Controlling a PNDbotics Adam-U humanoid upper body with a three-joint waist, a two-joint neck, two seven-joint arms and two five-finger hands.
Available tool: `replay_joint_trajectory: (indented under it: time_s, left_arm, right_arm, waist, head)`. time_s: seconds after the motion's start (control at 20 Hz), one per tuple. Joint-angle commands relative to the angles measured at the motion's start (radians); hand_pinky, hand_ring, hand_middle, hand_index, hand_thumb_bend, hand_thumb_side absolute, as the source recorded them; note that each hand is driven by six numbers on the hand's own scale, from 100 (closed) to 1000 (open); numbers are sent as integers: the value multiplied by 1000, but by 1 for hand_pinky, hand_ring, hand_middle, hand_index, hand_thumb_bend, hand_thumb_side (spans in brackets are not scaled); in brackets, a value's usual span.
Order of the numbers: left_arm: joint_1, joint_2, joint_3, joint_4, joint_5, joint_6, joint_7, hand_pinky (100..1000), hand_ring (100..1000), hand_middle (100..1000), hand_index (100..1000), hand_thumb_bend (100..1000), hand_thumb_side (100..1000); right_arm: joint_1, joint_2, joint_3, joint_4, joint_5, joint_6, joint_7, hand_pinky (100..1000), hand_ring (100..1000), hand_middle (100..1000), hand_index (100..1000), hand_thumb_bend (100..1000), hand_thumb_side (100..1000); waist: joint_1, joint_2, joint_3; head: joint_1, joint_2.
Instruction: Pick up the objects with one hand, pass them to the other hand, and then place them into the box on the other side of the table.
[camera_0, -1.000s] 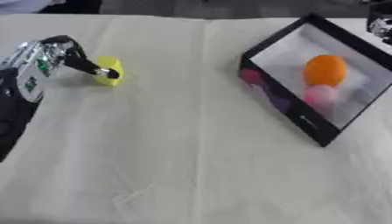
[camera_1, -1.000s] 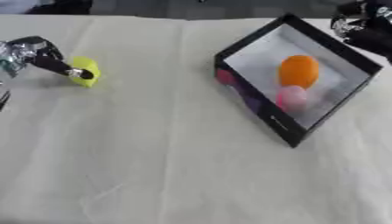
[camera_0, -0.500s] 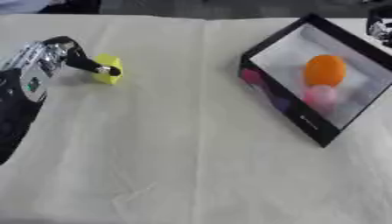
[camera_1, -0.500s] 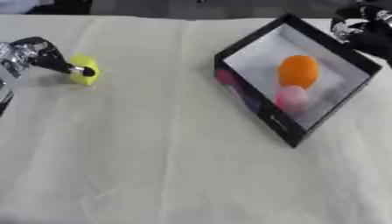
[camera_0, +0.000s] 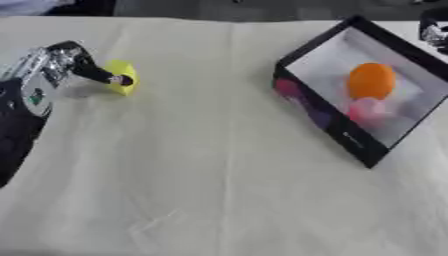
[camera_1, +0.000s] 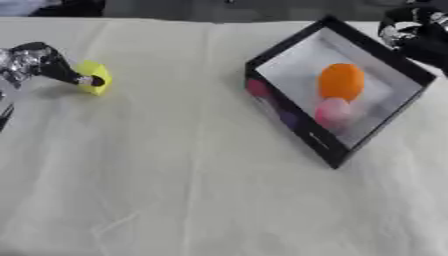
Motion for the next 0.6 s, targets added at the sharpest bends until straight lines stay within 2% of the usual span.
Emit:
replay_joint_trajectory:
  time_s: [0.05, 0.4, 0.6]
  left_arm:
    - [-23, 20, 13, -14, 16, 3, 18, 846, 781, 727, 745, 712, 558]
    - [-26, 15, 10, -11, 36, -14, 45, 847, 779, 738, 782, 693, 558]
    - [-27, 10, 11, -3, 39, -22, 49, 846, 776, 734, 783, 670, 529]
  right_arm:
    - [-13, -19, -9, -13, 3, -2, 3, 881, 797, 853, 844, 100, 491]
    - [-12, -16, -8, -9, 6, -2, 5, 881, 797, 853, 842, 100, 495]
    - [-14, -13, -9, -4, 10, -2, 5, 881, 797, 854, 842, 100, 496]
  waist:
    - [5, -29, 0]
    - [5, -28, -1]
    - [5, -27, -3]
  head:
    - [3, -9]
    - [4, -13]
    - [3, -16]
